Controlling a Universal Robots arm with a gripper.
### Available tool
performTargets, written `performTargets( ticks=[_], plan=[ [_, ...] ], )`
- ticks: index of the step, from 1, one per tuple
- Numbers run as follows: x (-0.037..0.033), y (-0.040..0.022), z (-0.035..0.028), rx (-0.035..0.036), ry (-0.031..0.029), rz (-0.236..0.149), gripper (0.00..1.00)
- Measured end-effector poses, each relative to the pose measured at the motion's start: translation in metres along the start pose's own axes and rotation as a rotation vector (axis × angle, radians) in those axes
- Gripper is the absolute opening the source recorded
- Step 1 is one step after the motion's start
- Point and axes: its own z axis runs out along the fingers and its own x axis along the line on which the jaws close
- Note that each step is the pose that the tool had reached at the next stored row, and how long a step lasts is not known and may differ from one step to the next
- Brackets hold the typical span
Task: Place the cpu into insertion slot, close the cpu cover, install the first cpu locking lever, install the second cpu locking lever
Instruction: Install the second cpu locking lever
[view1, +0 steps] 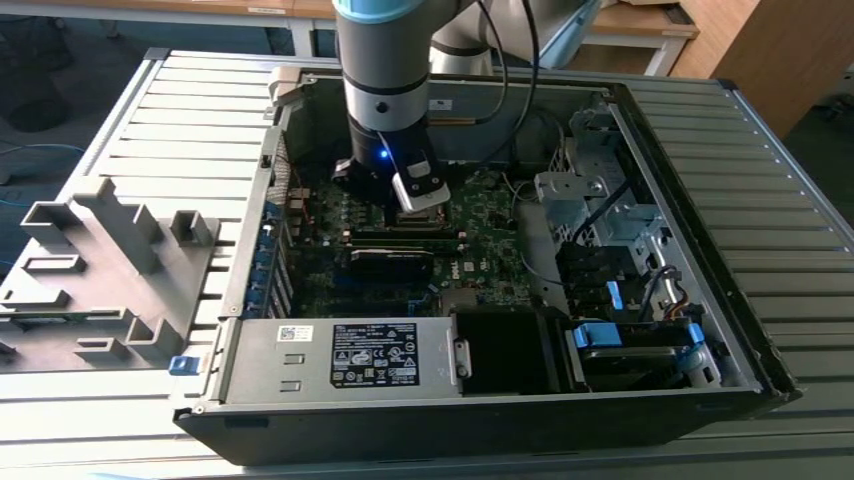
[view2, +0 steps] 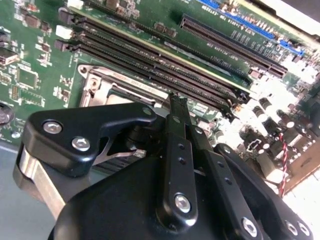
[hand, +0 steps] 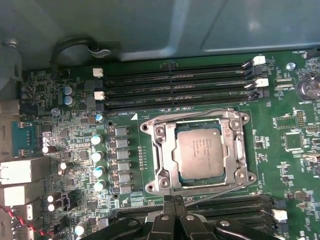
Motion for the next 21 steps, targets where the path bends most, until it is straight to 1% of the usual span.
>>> performTargets(
  ticks=[3, 6, 7, 8, 10, 11, 12, 14, 15, 18, 21],
  plan=[
    [0.0013, -0.0004, 0.0041, 0.0, 0.0003, 0.0, 0.11],
    [0.0015, -0.0006, 0.0064, 0.0, 0.0002, 0.0, 0.11],
    [0.0016, -0.0007, 0.0068, -0.0015, 0.0004, 0.0, 0.11],
    [0.0018, -0.0008, 0.0071, -0.0092, 0.0014, 0.0, 0.11],
    [0.0019, -0.0007, 0.0074, -0.0417, 0.0044, 0.001, 0.11],
    [0.0021, -0.0008, 0.0075, -0.0545, 0.0058, 0.002, 0.11],
    [0.0026, -0.0008, 0.0079, -0.0613, 0.0062, 0.002, 0.11],
    [0.0043, -0.0011, 0.0091, -0.0649, 0.0062, 0.002, 0.11],
    [0.0055, -0.0014, 0.0095, -0.0649, 0.0064, 0.002, 0.11],
    [0.0058, -0.0016, 0.009, -0.0643, 0.0068, 0.002, 0.11],
    [0.0056, -0.0011, 0.0025, -0.0645, 0.0067, 0.002, 0.11]
  ],
)
